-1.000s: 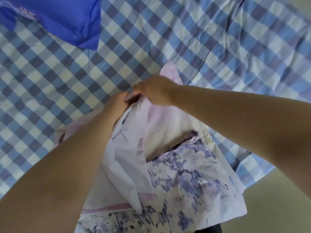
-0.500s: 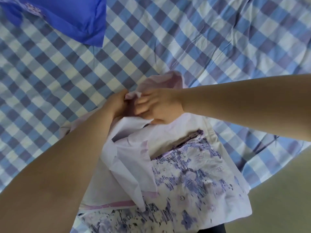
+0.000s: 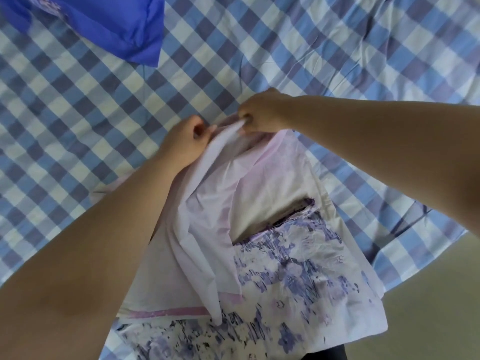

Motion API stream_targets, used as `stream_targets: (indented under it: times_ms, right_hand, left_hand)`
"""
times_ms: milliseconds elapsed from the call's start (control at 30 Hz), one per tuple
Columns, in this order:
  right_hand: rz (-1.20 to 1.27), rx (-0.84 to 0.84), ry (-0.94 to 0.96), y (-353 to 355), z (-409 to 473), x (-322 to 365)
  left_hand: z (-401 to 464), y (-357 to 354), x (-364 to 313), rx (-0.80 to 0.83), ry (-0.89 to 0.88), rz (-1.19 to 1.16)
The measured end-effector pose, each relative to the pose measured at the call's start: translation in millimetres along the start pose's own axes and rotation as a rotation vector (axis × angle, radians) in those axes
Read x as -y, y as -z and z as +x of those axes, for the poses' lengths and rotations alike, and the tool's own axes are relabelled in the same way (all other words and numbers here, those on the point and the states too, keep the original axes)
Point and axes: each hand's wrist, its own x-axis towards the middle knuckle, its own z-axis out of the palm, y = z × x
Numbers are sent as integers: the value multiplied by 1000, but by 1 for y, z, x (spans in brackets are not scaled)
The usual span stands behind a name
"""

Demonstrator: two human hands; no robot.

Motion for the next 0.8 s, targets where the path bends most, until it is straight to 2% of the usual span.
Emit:
stream_targets:
  times_ms: [100,167,233,333,400,433,500,567,600,667,733,800]
  right_hand:
    - [0,-117,-108,10,0,-18]
    - [-120,-121,-171,7,0,-26]
    - [-120,-60,-230,0,2,-25]
    - [-48,82,-210,-6,8,-19]
    - [33,197,-195,0,9,-19]
    - [67,200,-224,5,10,-22]
    - [27,42,-314,11,10,-26]
    - [-51,-213,-367,5,12,-26]
    - [3,-292,-355,0,12,-24]
    - [273,-392,-334,-11,11,-19]
    - [583,-551,-429,-22,9,-21]
    - [792,-814,-575,-37,-1,-24]
  left_hand:
    - [-3,-4,-14,378,42,-62]
    - [3,0,-10,502,53,-48]
    - [6,7,-10,612,78,-67]
    - [4,7,-15,721,-40,62]
    - [3,2,-12,649,-56,214]
    - [6,2,-7,512,-29,230]
    - [10,3,6,157,78,191]
    - [11,3,15,-25,179,135]
    - [11,0,17,-50,220,87]
    - [8,-9,12,-70,255,-29]
    - [4,-19,0,-12,217,-163]
    - [3,-26,-13,88,161,-234]
